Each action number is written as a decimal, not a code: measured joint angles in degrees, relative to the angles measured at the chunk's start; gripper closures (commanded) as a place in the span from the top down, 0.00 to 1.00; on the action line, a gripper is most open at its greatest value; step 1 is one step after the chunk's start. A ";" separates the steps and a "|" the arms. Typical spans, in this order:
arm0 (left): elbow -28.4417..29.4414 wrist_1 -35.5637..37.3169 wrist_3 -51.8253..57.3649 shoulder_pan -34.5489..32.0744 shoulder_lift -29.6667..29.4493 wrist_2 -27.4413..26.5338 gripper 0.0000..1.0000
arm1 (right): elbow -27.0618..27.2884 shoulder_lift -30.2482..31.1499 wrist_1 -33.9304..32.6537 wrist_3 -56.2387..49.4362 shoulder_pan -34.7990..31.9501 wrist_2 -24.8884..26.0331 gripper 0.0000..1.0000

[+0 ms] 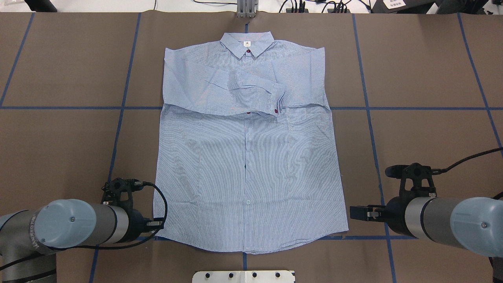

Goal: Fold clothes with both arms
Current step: 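Grasp both hem corners nearest the robot with the left and right grippers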

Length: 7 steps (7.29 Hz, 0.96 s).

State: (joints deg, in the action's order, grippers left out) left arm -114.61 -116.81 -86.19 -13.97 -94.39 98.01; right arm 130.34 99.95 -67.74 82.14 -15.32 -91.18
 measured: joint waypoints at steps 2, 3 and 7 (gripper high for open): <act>-0.93 -0.04 -0.48 0.00 -0.11 0.59 0.00 | -1.43 0.12 0.42 1.84 0.83 0.56 0.99; -1.62 0.00 -0.55 0.00 -0.13 0.74 0.00 | -2.16 0.17 1.56 2.98 2.05 1.79 0.99; -4.64 0.16 -0.70 0.00 -0.01 0.72 0.00 | -5.58 0.17 6.30 9.99 11.90 14.58 0.70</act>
State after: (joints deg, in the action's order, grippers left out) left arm -119.24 -116.65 -86.89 -13.97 -94.40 98.73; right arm 124.76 100.12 -61.44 92.13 -3.42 -76.60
